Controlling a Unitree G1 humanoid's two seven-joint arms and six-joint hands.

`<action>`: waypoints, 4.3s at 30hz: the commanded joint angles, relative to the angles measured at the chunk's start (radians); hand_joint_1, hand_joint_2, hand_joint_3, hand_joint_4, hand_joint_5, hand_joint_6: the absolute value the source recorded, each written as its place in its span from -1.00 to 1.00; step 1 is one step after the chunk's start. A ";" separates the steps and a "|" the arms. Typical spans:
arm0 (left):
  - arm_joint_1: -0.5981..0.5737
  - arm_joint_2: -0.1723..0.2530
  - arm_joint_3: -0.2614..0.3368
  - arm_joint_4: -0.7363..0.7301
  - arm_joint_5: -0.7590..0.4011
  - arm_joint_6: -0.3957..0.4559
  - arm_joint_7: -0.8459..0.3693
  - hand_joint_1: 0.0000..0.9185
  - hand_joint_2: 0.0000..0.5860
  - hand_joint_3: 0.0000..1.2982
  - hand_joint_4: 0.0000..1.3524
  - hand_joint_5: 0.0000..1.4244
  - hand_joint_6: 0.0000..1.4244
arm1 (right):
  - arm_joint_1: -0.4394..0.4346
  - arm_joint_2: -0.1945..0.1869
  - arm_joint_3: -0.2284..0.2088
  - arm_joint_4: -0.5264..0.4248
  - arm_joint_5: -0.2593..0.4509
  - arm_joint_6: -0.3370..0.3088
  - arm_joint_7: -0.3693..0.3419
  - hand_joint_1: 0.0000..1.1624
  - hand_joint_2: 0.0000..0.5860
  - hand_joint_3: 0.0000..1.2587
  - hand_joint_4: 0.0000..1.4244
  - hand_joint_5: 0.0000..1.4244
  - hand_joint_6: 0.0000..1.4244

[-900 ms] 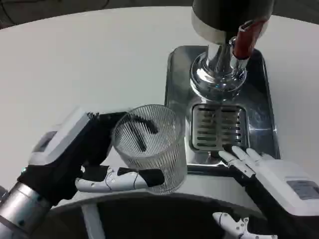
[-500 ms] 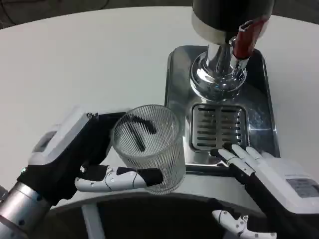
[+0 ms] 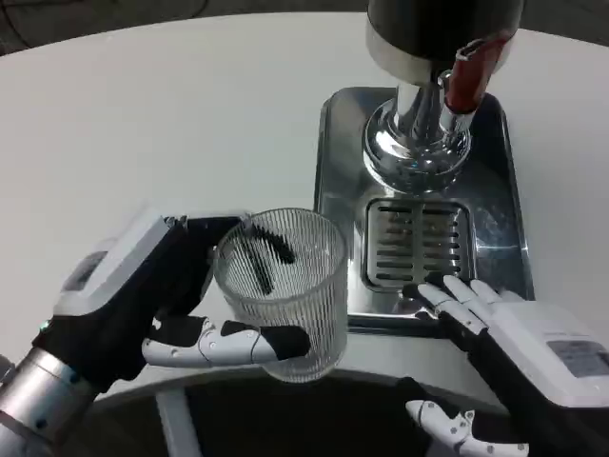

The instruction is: Grasp the cup under the faucet to collect the drink, then remove the cup.

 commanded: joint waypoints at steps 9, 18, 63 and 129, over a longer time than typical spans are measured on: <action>-0.021 -0.003 0.006 0.014 -0.003 -0.010 0.011 0.02 -0.77 0.62 0.77 0.97 1.00 | 0.029 -0.005 -0.015 -0.014 0.018 0.005 0.008 -0.44 0.39 -0.85 -1.00 -1.00 -1.00; -0.057 -0.007 0.009 0.051 0.020 -0.007 0.032 0.02 -0.77 0.62 0.77 0.97 1.00 | 0.043 -0.014 -0.035 -0.027 0.037 0.004 0.008 -0.44 0.39 -0.85 -1.00 -1.00 -1.00; -0.582 -0.081 -0.220 0.633 0.287 -0.056 0.289 0.02 -0.77 0.62 0.76 0.97 1.00 | 0.170 -0.019 -0.135 -0.146 0.124 -0.014 -0.004 -0.44 0.39 -0.83 -1.00 -1.00 -1.00; -0.818 -0.194 -0.476 0.940 0.472 0.024 0.448 -0.38 -0.85 0.02 0.13 0.48 1.00 | 0.236 0.021 -0.092 -0.223 0.134 -0.037 0.006 -0.44 0.39 -0.82 -1.00 -1.00 -1.00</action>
